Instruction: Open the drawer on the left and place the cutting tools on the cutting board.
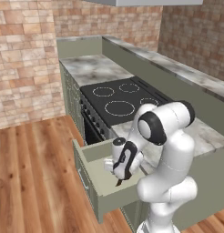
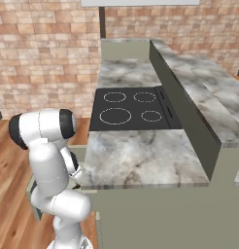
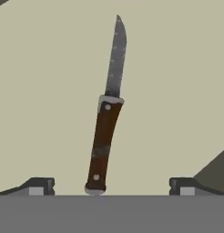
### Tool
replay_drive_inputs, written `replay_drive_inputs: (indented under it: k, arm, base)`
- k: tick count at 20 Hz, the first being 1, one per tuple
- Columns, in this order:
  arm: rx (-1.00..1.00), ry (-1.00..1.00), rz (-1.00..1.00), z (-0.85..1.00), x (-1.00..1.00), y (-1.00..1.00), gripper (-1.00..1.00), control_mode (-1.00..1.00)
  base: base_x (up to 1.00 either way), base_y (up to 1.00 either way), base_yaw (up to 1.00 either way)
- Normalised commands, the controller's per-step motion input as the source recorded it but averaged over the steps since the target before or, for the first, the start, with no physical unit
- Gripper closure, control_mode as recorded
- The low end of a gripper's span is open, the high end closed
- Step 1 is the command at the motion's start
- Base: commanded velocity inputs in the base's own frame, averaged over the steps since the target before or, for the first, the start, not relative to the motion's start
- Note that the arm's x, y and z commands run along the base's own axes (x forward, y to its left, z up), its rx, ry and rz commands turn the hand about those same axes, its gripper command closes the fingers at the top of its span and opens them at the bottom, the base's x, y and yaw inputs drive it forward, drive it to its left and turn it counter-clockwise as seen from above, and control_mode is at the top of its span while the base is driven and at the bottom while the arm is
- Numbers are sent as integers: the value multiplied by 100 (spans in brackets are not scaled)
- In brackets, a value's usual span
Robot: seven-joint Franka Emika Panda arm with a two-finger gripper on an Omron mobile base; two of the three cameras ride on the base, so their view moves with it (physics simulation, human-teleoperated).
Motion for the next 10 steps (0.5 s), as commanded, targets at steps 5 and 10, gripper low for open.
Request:
replay_drive_inputs:
  k: [5, 10]
  arm:
    - [0, 0, 0, -26, 18, 0, -100, -100]
    - [0, 0, 0, -30, 22, 0, -100, -100]
  base:
    - [0, 0, 0]
    - [0, 0, 0]
